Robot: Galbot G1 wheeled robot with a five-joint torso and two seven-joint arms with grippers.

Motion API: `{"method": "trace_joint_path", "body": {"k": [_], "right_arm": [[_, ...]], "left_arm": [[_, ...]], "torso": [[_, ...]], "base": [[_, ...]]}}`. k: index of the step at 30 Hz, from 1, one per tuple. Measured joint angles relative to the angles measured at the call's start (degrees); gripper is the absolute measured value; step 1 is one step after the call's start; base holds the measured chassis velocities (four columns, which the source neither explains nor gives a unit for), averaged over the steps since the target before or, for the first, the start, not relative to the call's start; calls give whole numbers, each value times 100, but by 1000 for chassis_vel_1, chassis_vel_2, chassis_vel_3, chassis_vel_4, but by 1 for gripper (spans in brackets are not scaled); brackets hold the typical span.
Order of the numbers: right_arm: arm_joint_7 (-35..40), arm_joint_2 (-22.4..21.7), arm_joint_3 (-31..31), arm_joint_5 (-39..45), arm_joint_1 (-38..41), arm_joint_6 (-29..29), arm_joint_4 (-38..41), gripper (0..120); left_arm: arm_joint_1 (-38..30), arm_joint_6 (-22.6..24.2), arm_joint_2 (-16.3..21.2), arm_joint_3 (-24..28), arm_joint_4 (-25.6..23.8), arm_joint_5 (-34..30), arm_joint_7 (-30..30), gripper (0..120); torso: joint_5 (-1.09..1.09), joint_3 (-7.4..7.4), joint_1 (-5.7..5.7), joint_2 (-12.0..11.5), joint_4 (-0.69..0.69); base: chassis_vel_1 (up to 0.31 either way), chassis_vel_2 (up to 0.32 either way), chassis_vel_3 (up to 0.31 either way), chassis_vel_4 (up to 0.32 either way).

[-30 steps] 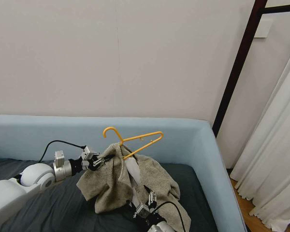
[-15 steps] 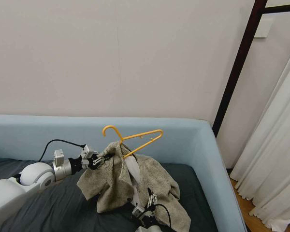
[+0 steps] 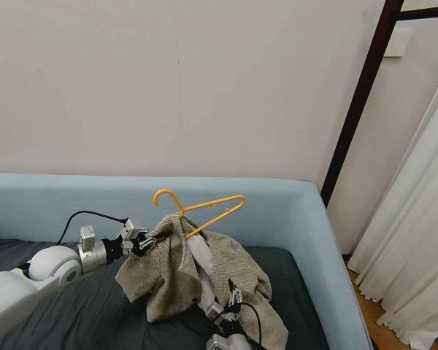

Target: Pick up the clothes from the sofa and hang them on the clothes hanger.

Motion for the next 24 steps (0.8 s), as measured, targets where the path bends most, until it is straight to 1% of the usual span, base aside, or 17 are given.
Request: {"method": "trace_joint_path", "body": {"k": [1,3,4,5,6,8,10,11,12,16,17,18,19,24], "right_arm": [[0,0,0,0,0,0,0,64],[-7,-52,30,-44,4,68,41,55],[-18,-82,41,-59,5,106,72,49],[-33,-104,44,-65,5,123,99,45],[-33,-104,44,-65,5,123,99,45],[-56,-143,49,-83,-5,157,141,35],[-78,-170,51,-112,-19,188,170,29],[-78,-170,51,-112,-19,188,170,29],[-93,-190,51,-115,-27,200,205,22],[-160,-257,27,-115,-48,235,321,6],[-160,-257,27,-115,-48,235,321,6],[-176,-281,19,-114,-59,246,356,2],[-198,-312,14,-114,-71,269,391,1],[-349,-455,6,-114,-115,420,568,0]], "left_arm": [[0,0,0,0,0,0,0,2],[34,-3,-1,-16,5,13,3,2],[53,-3,0,-32,5,20,8,2],[65,-4,1,-41,5,25,9,2],[65,-4,1,-41,5,25,9,2],[78,-5,7,-56,3,28,14,2],[86,-6,19,-65,1,30,16,2],[86,-6,19,-65,1,30,16,2],[92,-7,26,-70,5,36,22,2],[127,-15,37,-107,38,60,31,2],[127,-15,37,-107,38,60,31,2],[143,-19,36,-123,44,73,31,2],[158,-23,37,-139,50,90,32,2],[219,-28,43,-209,59,135,39,2]], "torso": [[0,0,0,0,0],[0,0,0,0,0],[0,0,0,0,0],[0,0,0,0,0],[0,0,0,0,0],[0,0,0,0,0],[0,0,0,0,0],[0,0,0,0,0],[0,0,0,0,0],[0,0,0,0,0],[0,0,0,0,0],[0,0,0,0,0],[0,0,0,0,0],[0,0,0,0,0]], "base": [[0,0,0,0],[0,0,0,0],[0,0,0,0],[0,0,0,0],[0,0,0,0],[0,0,0,0],[0,0,0,0],[0,0,0,0],[0,0,0,0],[0,0,0,0],[0,0,0,0],[0,0,0,0],[0,0,0,0],[0,0,0,0]]}}
